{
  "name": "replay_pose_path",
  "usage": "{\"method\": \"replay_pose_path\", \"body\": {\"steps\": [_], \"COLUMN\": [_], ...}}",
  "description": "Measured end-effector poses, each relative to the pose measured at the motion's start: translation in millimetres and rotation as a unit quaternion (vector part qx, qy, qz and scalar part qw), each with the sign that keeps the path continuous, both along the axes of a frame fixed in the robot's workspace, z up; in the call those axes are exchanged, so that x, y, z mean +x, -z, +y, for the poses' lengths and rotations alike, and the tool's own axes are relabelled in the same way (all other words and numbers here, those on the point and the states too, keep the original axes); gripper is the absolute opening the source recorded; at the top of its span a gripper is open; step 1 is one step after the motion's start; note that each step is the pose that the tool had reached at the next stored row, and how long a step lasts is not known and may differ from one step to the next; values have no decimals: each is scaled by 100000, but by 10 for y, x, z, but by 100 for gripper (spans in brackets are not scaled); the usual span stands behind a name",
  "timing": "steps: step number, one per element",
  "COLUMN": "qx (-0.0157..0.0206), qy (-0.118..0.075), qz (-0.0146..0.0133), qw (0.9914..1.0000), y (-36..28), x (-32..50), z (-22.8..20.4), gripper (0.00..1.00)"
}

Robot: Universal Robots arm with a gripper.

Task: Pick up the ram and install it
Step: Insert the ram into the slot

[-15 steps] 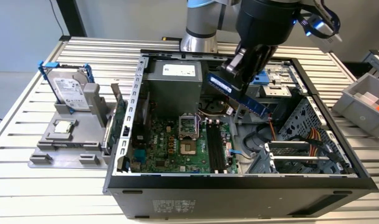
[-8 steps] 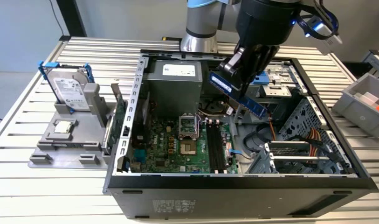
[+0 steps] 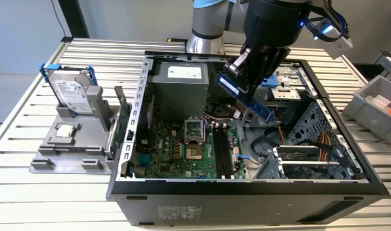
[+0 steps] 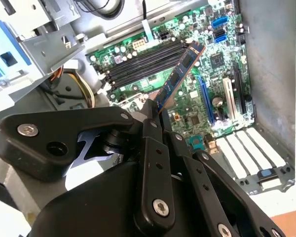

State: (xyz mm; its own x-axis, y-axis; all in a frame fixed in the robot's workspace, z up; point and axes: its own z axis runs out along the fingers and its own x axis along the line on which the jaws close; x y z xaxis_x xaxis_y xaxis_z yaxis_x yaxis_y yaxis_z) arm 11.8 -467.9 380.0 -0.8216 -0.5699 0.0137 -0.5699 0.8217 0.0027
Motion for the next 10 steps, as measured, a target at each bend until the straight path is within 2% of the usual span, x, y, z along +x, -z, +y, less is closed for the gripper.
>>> {"method": "replay_pose_path", "body": {"steps": [5,10], "qx": [4,2], "qy": [2171,4371], "qz": [-2,-1], "qw": [99976,99904], "y": [0,0], "x": [0,0], "z": [0,0], "gripper": [0,0]}}
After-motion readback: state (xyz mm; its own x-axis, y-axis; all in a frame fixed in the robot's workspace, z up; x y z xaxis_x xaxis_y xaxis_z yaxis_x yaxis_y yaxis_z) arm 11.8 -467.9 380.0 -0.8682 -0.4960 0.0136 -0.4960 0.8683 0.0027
